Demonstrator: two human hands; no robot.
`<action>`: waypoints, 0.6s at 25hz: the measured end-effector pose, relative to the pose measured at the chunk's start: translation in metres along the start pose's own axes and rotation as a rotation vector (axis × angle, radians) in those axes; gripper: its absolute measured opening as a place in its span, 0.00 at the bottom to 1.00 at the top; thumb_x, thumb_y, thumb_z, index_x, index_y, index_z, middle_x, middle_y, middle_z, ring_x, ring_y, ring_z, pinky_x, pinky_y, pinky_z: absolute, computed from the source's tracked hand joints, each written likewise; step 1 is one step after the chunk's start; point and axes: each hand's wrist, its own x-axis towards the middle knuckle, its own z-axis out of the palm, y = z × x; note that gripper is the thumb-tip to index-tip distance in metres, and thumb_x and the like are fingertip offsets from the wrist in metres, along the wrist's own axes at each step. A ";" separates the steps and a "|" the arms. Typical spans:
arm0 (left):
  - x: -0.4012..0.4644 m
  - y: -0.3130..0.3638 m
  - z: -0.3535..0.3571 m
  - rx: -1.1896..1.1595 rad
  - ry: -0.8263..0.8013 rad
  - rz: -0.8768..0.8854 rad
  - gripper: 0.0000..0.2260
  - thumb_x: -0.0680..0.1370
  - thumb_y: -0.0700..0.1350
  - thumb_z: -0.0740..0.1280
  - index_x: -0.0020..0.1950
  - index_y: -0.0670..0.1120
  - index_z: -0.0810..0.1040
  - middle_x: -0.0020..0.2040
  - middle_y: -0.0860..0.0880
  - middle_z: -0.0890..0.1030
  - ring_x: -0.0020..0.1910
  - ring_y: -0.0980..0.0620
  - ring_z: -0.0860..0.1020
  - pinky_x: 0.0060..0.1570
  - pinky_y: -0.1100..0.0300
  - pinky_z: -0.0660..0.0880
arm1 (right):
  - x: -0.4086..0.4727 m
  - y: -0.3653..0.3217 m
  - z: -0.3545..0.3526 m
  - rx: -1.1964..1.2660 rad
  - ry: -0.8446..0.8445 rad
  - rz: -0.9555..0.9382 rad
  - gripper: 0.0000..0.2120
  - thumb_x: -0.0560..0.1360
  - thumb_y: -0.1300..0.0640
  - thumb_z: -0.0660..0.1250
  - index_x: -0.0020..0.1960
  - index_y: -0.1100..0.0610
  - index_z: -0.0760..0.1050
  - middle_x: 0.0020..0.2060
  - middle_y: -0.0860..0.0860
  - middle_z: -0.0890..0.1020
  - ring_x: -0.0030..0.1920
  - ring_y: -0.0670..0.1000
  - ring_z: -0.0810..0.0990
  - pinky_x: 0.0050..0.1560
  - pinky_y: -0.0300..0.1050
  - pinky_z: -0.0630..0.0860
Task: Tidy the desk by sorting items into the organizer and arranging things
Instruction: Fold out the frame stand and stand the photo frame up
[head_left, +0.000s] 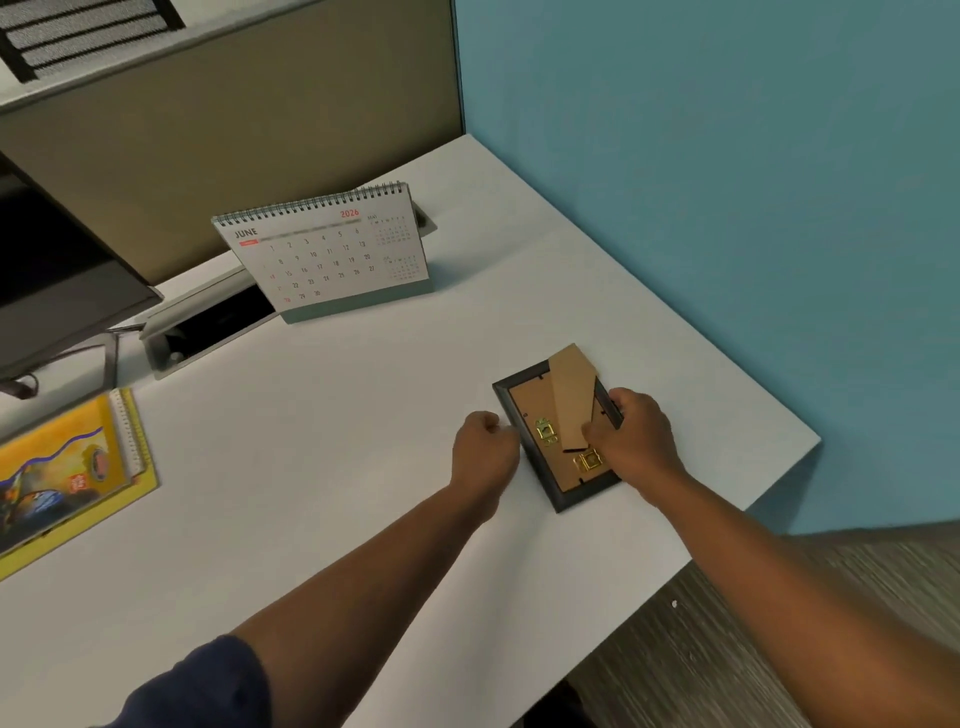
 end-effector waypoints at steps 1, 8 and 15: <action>-0.005 -0.002 0.006 0.016 -0.003 0.007 0.12 0.79 0.39 0.64 0.61 0.48 0.71 0.49 0.53 0.73 0.45 0.56 0.72 0.40 0.63 0.69 | -0.001 0.002 -0.001 0.017 0.001 -0.008 0.16 0.68 0.46 0.71 0.53 0.50 0.78 0.49 0.49 0.81 0.48 0.53 0.82 0.46 0.56 0.83; -0.016 0.000 0.031 0.043 0.016 0.053 0.21 0.75 0.37 0.66 0.65 0.53 0.71 0.64 0.48 0.71 0.48 0.50 0.78 0.34 0.61 0.78 | -0.008 0.014 0.009 0.060 -0.003 -0.042 0.19 0.72 0.55 0.73 0.63 0.50 0.78 0.60 0.49 0.76 0.58 0.53 0.77 0.57 0.52 0.80; -0.029 0.007 0.049 0.281 -0.048 0.040 0.26 0.77 0.40 0.65 0.74 0.56 0.70 0.76 0.51 0.51 0.72 0.42 0.57 0.53 0.58 0.69 | -0.011 0.013 0.012 0.321 -0.056 0.105 0.18 0.76 0.61 0.68 0.62 0.46 0.77 0.62 0.46 0.75 0.61 0.53 0.75 0.56 0.54 0.81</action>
